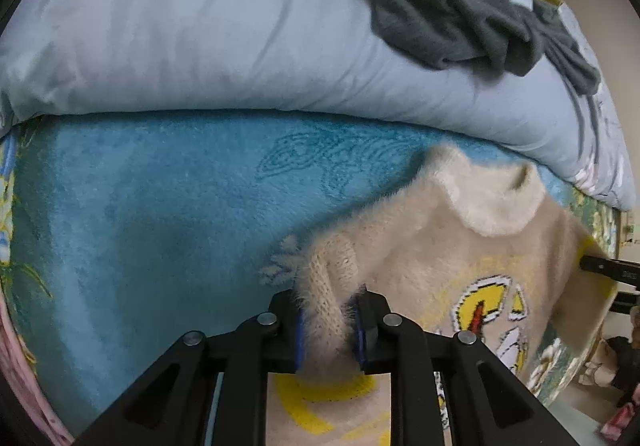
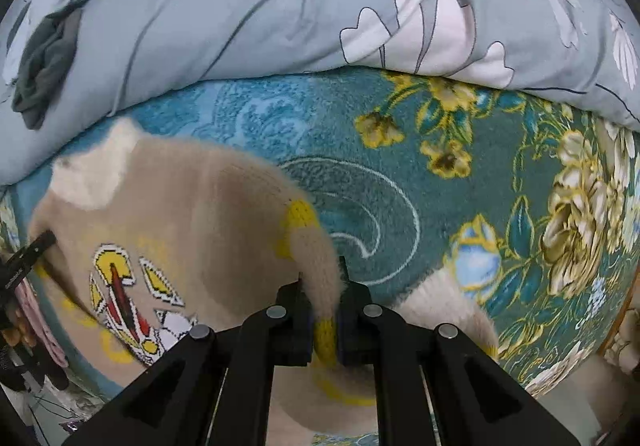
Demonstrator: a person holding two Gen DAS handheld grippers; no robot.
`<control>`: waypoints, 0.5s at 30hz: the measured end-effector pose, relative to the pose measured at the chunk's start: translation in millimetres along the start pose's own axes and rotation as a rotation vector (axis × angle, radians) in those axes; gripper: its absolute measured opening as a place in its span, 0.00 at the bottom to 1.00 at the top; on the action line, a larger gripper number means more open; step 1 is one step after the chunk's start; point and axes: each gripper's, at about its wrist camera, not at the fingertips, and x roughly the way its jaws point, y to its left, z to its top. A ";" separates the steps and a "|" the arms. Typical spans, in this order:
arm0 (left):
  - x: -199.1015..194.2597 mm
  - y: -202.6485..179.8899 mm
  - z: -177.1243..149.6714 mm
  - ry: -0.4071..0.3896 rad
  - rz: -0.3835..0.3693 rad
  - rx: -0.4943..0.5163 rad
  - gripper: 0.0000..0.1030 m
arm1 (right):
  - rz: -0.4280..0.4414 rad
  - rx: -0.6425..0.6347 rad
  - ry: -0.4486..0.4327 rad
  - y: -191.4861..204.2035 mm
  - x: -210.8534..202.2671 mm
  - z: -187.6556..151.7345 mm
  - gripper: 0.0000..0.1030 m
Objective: Fold clothes
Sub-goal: 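Lay the sweater flat on the blanket and open both grippers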
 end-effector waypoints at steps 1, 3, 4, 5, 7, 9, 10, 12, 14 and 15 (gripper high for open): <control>-3.5 0.2 -2.2 -0.007 -0.003 0.001 0.29 | -0.004 -0.011 -0.003 0.3 -0.2 -0.5 0.09; -13.4 0.4 -8.0 -0.026 0.018 0.009 0.45 | -0.013 -0.035 -0.010 1.2 -1.0 -1.8 0.11; -20.1 1.1 -11.5 -0.046 0.026 0.011 0.50 | -0.022 -0.052 -0.017 2.1 -2.7 -3.2 0.13; -29.3 2.9 -16.2 -0.069 0.037 0.007 0.52 | -0.031 -0.070 -0.027 3.3 -5.4 -5.1 0.15; -47.6 6.5 -25.6 -0.114 0.058 -0.002 0.59 | -0.055 -0.098 -0.061 6.7 -14.8 -10.0 0.23; -67.2 9.3 -37.8 -0.166 0.091 -0.019 0.60 | -0.084 -0.120 -0.110 9.5 -28.2 -15.7 0.33; -77.6 9.9 -46.5 -0.197 0.110 -0.031 0.62 | -0.102 -0.128 -0.143 10.6 -37.3 -18.9 0.36; -95.4 4.5 -70.8 -0.245 0.138 -0.035 0.64 | -0.107 -0.126 -0.235 11.6 -61.9 -30.2 0.39; -101.4 -8.3 -101.2 -0.251 0.171 -0.006 0.65 | -0.087 -0.119 -0.318 12.4 -86.2 -47.8 0.52; -101.2 -14.2 -114.3 -0.245 0.183 0.010 0.65 | -0.070 -0.111 -0.347 12.6 -96.5 -57.8 0.53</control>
